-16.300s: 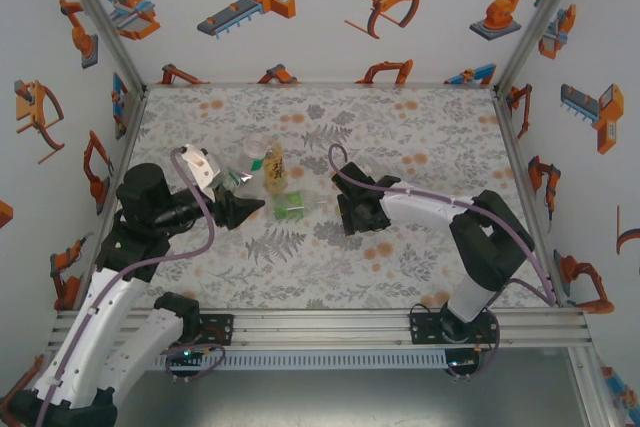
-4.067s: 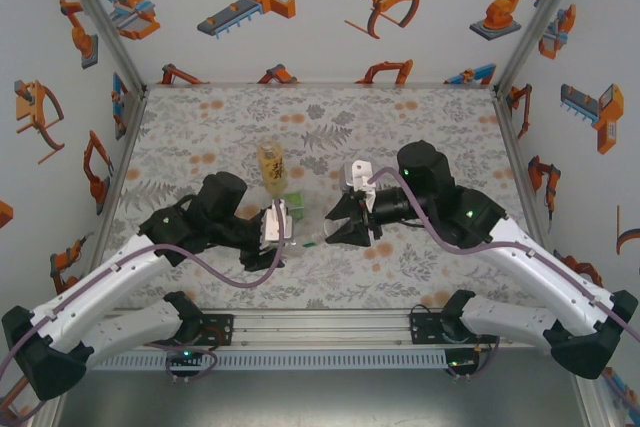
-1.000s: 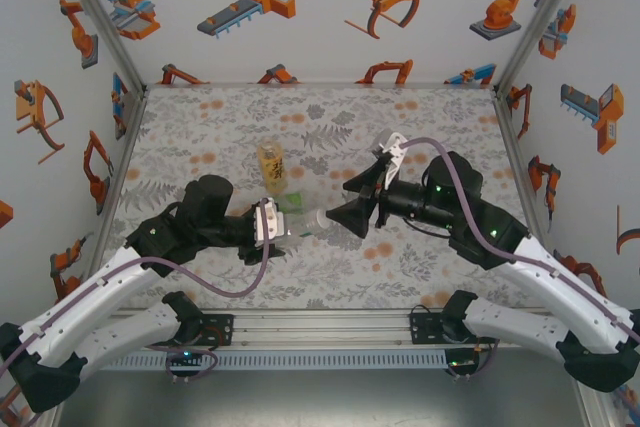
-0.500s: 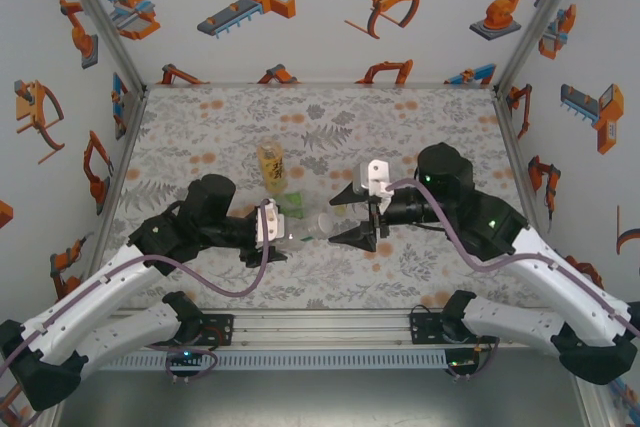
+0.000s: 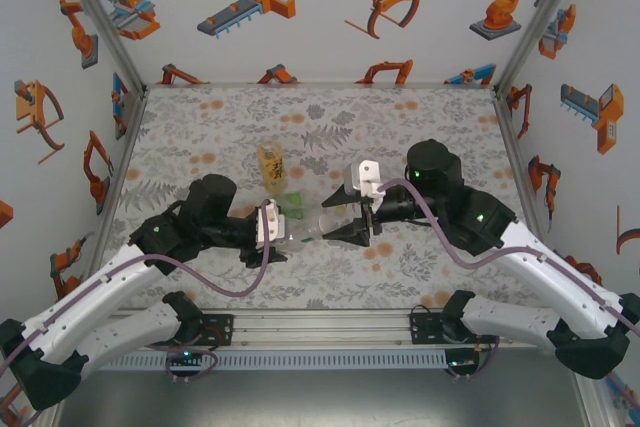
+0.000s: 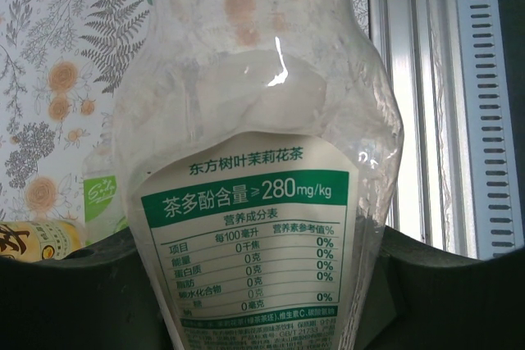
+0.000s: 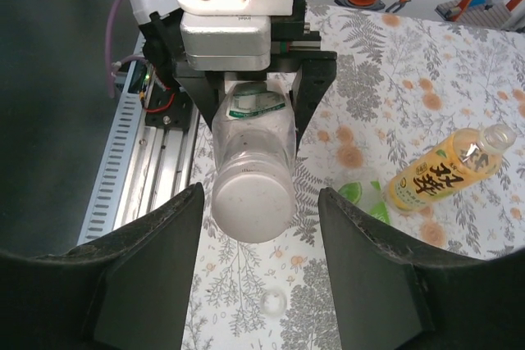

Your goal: Screw on the bottle caps

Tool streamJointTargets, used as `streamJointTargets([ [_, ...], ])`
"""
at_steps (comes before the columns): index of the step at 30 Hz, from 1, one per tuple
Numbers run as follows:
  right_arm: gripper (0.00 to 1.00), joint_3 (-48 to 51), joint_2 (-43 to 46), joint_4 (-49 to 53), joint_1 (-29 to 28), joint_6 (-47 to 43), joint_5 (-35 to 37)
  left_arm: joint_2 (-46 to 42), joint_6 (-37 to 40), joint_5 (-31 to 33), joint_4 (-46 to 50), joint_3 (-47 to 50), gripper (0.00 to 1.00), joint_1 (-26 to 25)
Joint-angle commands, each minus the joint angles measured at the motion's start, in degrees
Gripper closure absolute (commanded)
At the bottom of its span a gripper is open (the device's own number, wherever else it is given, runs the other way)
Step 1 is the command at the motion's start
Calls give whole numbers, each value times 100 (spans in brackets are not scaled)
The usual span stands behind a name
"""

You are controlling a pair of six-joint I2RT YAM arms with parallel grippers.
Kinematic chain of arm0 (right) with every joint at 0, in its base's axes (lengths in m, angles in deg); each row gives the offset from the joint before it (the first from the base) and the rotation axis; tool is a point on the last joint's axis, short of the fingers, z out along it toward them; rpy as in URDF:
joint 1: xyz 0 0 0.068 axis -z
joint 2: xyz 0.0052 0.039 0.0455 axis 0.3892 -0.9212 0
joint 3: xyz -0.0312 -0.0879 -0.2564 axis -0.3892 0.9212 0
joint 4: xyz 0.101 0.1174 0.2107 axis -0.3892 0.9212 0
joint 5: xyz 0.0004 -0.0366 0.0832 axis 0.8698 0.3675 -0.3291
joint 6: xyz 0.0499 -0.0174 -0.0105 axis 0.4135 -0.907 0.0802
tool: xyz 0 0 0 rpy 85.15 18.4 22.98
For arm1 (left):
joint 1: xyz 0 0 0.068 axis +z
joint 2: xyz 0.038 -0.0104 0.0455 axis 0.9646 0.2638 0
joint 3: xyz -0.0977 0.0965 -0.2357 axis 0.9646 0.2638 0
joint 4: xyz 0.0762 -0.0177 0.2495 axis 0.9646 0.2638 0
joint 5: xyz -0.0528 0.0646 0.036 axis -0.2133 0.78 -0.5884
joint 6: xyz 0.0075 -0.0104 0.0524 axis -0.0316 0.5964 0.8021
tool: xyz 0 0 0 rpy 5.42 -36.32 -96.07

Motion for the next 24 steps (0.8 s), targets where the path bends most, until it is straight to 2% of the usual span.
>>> streamJointTargets([
  [1, 45, 94, -20, -234, -17, 74, -177, -18, 92, -190, 8, -150, 100, -26],
  [11, 47, 196, -8, -212, -25, 119, -196, -21, 85, -183, 2, -158, 100, -26],
  [19, 61, 264, 44, -341, -26, 256, -75, -97, 74, -157, -18, -141, 100, -26],
  [24, 70, 391, 75, -622, -26, 950, 344, -147, 49, -4, -70, -123, 100, -26],
])
